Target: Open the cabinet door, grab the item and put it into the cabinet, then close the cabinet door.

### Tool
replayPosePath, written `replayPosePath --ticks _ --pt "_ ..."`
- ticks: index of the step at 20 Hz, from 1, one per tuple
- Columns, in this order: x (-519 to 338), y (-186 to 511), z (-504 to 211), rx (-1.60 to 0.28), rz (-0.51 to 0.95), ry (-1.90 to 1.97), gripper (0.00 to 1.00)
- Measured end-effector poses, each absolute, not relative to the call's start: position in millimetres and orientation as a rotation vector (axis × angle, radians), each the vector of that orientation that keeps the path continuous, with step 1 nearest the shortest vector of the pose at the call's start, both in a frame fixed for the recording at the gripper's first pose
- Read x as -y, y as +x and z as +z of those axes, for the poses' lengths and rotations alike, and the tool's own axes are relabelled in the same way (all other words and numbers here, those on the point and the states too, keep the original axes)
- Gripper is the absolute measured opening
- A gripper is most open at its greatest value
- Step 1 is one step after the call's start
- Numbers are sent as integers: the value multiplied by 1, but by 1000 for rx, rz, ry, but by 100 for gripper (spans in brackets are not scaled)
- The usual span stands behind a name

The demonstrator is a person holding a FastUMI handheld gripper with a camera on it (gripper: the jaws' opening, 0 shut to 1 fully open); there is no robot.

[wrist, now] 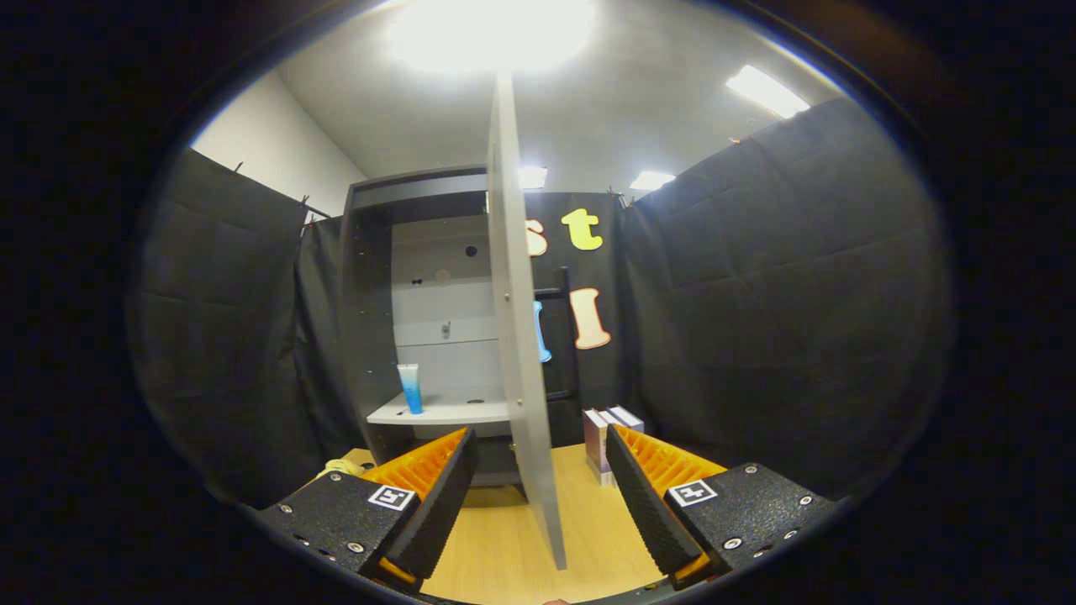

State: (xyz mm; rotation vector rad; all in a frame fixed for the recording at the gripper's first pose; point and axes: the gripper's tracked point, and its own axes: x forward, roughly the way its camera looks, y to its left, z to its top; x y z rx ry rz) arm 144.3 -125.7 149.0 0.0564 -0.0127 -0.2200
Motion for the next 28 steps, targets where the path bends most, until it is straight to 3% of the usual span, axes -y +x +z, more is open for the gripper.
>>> replayPosePath --ticks 12,22,28 --pt "216 208 180 28 -438 43 94" --pt "192 223 179 23 -443 37 92" --pt "132 229 179 20 -322 15 92"
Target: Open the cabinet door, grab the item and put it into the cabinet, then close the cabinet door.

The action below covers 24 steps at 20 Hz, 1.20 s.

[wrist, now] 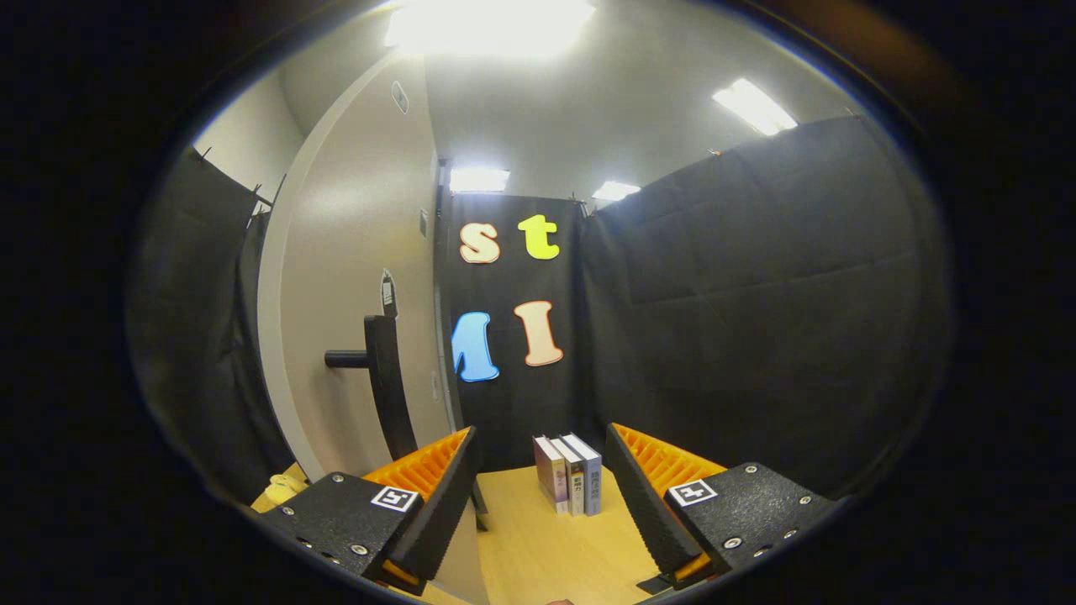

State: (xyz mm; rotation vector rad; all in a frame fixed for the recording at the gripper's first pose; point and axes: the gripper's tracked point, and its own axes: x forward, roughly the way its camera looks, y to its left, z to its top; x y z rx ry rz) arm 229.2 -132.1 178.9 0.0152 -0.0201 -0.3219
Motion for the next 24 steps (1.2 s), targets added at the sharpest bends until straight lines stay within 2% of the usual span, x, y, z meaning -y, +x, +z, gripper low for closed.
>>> replayPosePath --ticks 11,24 --pt "33 263 171 1 -141 46 92" --pt "-54 319 171 10 -8 94 94"
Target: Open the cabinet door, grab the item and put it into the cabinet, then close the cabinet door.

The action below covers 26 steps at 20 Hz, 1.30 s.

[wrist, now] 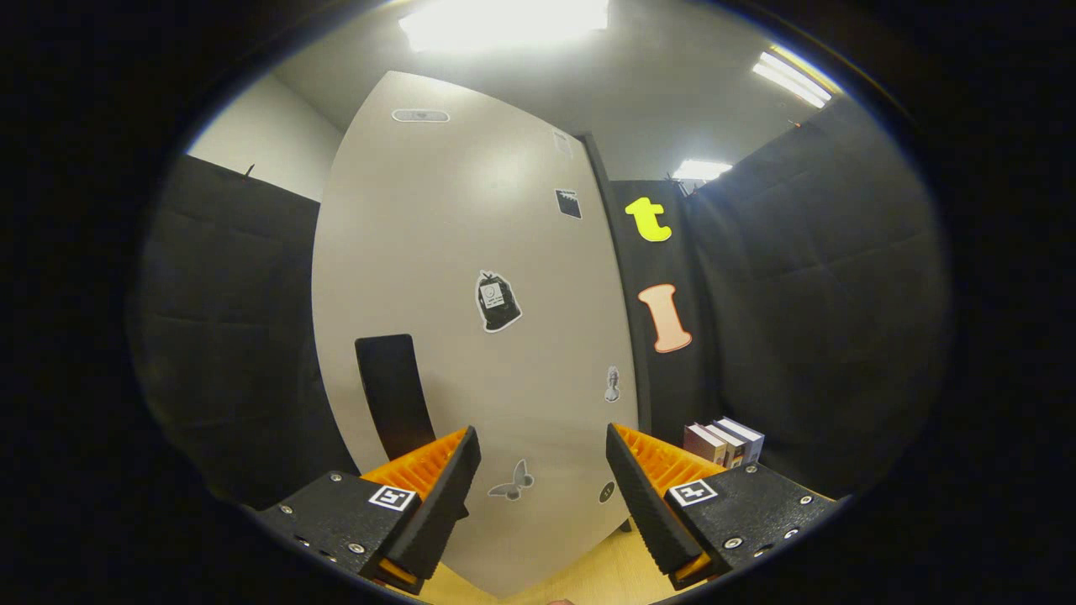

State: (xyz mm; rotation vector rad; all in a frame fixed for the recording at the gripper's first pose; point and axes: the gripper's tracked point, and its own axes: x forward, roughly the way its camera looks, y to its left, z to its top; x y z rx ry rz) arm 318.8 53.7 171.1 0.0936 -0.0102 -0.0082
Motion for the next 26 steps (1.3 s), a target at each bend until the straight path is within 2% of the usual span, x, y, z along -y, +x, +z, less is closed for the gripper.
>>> replayPosePath --ticks 6,11,26 --pt "-94 354 166 -1 49 70 94" --pt "-113 354 152 -16 88 27 94" --pt "-73 238 153 33 94 40 94"
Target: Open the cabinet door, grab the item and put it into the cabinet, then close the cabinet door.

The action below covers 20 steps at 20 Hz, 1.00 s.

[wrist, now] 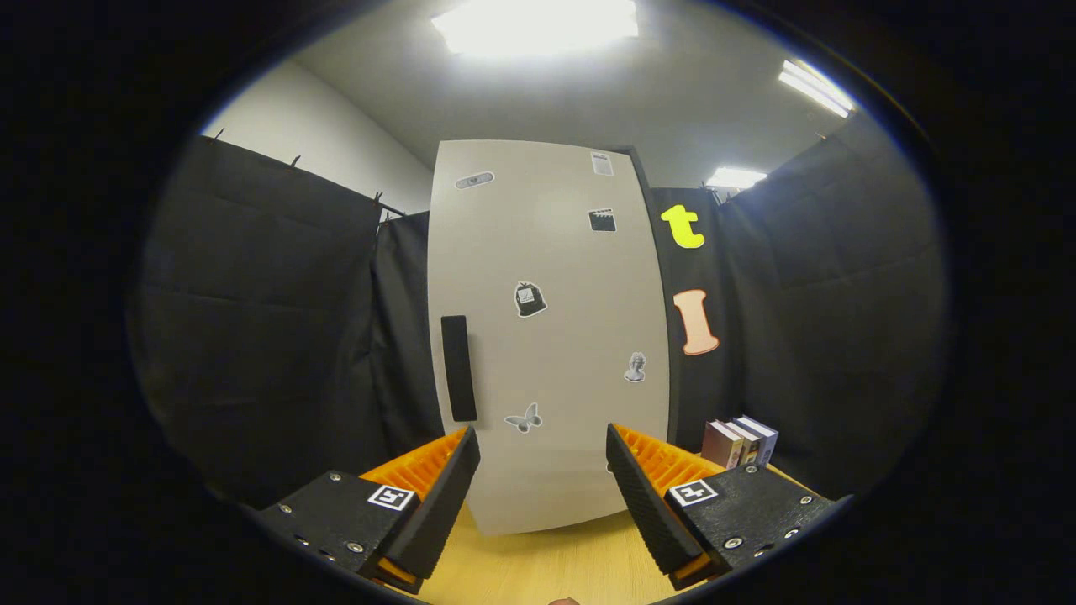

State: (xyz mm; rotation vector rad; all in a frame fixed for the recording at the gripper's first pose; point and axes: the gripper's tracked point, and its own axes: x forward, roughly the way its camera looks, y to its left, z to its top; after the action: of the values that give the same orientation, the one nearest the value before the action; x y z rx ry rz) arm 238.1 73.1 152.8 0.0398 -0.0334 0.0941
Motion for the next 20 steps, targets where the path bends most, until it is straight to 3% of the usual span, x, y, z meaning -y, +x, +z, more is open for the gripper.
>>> replayPosePath --ticks 20 --pt "-74 174 94 12 77 42 94"
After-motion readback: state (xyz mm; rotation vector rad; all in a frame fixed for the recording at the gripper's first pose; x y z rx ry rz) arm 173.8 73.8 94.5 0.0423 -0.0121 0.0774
